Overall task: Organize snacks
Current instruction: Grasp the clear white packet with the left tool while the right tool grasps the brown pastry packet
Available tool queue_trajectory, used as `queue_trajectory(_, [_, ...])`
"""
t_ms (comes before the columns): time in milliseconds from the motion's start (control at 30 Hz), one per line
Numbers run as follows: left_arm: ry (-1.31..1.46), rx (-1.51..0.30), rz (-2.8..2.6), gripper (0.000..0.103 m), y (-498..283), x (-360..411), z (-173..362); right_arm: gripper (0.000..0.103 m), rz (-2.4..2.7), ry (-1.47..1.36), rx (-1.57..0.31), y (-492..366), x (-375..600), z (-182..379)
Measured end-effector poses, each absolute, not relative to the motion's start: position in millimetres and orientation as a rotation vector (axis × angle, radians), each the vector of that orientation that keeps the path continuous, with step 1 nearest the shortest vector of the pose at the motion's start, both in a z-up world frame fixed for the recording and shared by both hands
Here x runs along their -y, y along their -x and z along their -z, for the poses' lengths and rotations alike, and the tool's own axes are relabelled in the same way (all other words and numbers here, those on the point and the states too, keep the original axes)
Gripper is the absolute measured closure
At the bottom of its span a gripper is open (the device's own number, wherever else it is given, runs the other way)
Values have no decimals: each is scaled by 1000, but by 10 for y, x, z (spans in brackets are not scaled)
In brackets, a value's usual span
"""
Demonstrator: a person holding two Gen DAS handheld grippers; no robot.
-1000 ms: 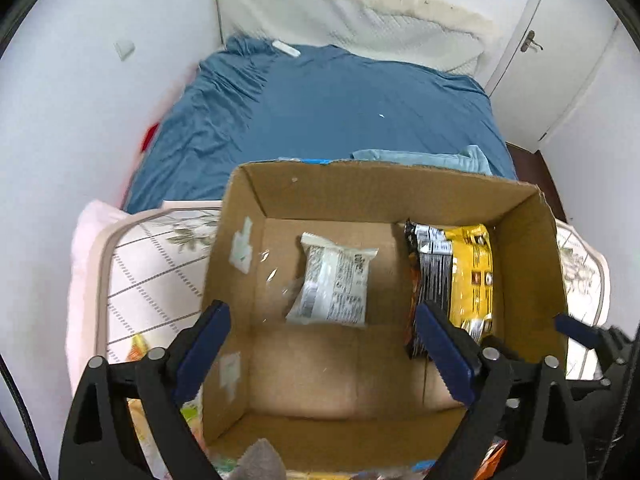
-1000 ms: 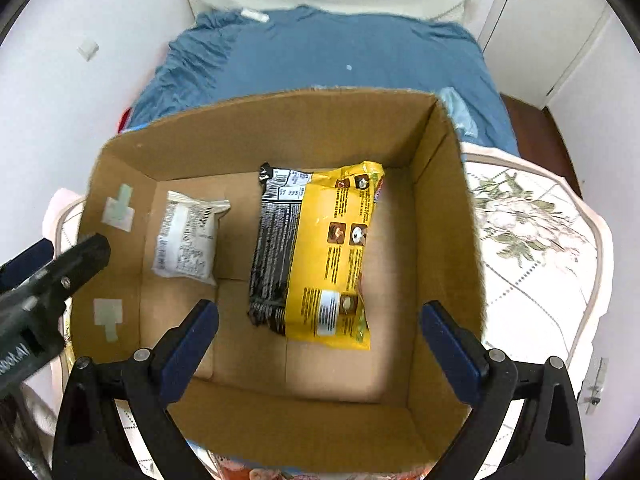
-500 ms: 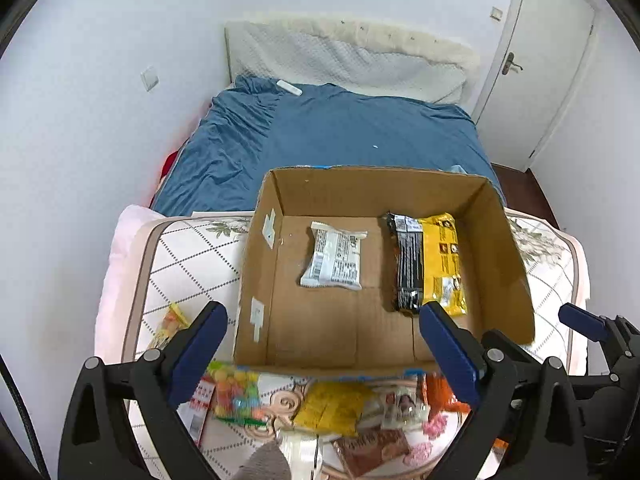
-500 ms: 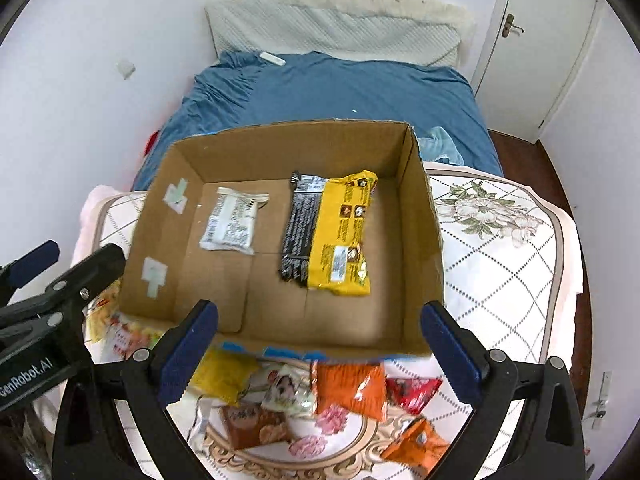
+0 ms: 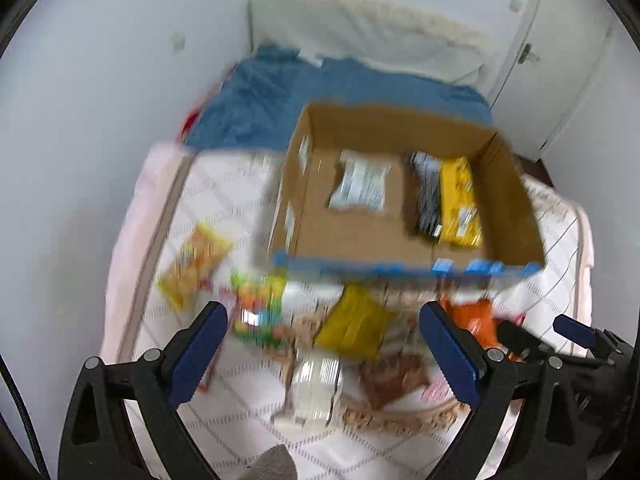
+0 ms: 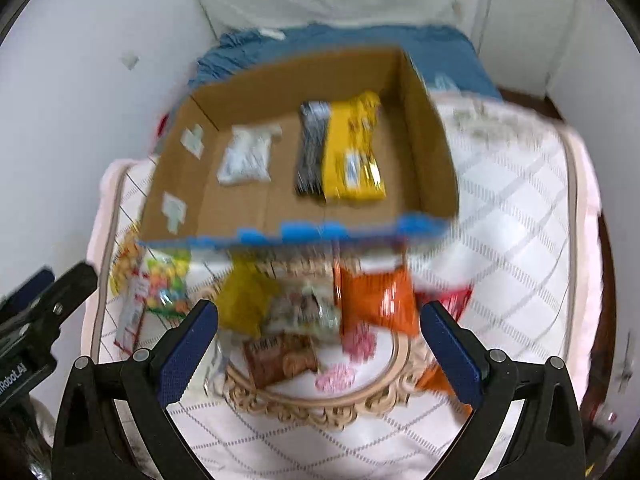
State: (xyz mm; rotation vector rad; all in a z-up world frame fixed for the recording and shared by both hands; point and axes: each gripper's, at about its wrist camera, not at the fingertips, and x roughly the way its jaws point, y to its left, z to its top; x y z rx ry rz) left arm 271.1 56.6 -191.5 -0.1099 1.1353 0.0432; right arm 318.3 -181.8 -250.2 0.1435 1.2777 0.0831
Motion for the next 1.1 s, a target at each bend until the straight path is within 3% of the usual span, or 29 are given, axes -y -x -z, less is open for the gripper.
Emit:
queue_trajectory(533, [31,-1511,-60,5,-2630,-512,3532,1,-42,-609,-1647,-2841,1856,4019])
queue_trajectory(667, [28,-1538,-45,5,-2640,-454,3684,11,8,-738,-1679,-2847,1834,4273])
queue_trajectory(733, [22,-1541,-46,5,-2628,-441,3721,12,50,-747,-1668,-2889,1809,4342])
queue_trajectory(800, [14,-1536,-42,5,-2621,-428,3729,24,60,-698,-1654,-2958,1745,4328])
queue_trajectory(867, [8,-1532,-39,5,-2614,-415,3737,50,46,-614,-1660,-3014,1659,4295])
queue_trajectory(967, [-1,-1526,-34,5,-2621,-420,3735,65,-21,-511,-1669,-3013,1596,4255])
queue_trajectory(1100, [5,-1520,-28,5,-2618,-430,3746,66,-84,-344,-1678,-2966,1660,4160])
